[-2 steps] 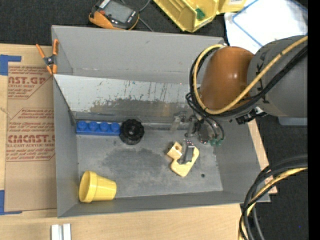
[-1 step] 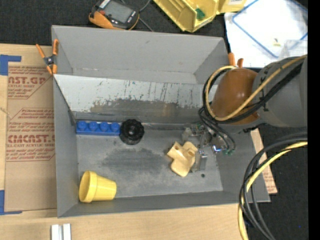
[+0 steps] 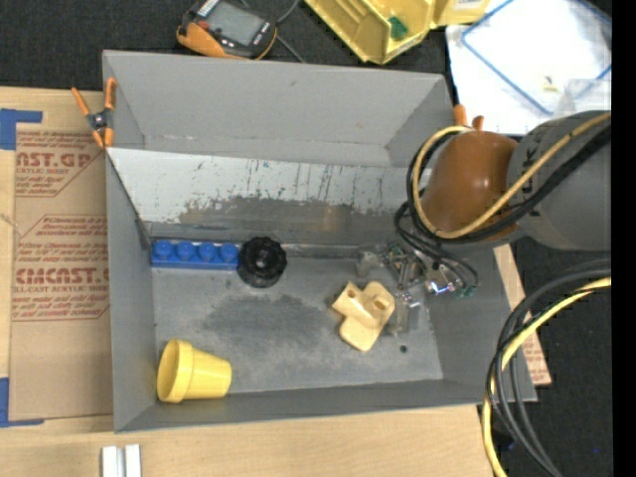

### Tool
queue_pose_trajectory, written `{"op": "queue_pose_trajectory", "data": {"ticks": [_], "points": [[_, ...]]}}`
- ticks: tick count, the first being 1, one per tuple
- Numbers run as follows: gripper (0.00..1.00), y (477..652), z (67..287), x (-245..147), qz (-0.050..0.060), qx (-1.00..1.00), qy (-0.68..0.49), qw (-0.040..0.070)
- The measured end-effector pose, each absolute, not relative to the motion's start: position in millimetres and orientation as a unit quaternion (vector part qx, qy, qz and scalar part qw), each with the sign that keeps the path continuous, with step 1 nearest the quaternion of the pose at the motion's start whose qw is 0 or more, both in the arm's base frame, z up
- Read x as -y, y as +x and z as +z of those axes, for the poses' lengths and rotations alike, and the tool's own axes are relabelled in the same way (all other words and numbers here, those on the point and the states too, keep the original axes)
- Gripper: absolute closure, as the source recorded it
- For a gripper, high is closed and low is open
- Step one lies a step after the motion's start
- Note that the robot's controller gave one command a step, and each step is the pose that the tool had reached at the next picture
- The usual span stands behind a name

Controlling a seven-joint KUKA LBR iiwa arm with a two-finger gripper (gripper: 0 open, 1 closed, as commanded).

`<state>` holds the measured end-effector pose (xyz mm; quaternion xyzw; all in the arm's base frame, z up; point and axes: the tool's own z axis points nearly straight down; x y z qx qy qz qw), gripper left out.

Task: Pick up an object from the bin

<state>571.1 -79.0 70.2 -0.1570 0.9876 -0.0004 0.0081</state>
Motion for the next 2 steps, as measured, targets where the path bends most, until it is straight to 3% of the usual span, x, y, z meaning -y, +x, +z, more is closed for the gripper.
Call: {"op": "queue_pose_trajectory", "data": {"ticks": [1, 2], "points": [[0.00, 560.8, 100.0, 54.6, 0.000, -0.982, -0.187, 0.002], [0.00, 567.6, 69.9, 44.4, -0.001, -0.956, -0.293, 0.006]]}}
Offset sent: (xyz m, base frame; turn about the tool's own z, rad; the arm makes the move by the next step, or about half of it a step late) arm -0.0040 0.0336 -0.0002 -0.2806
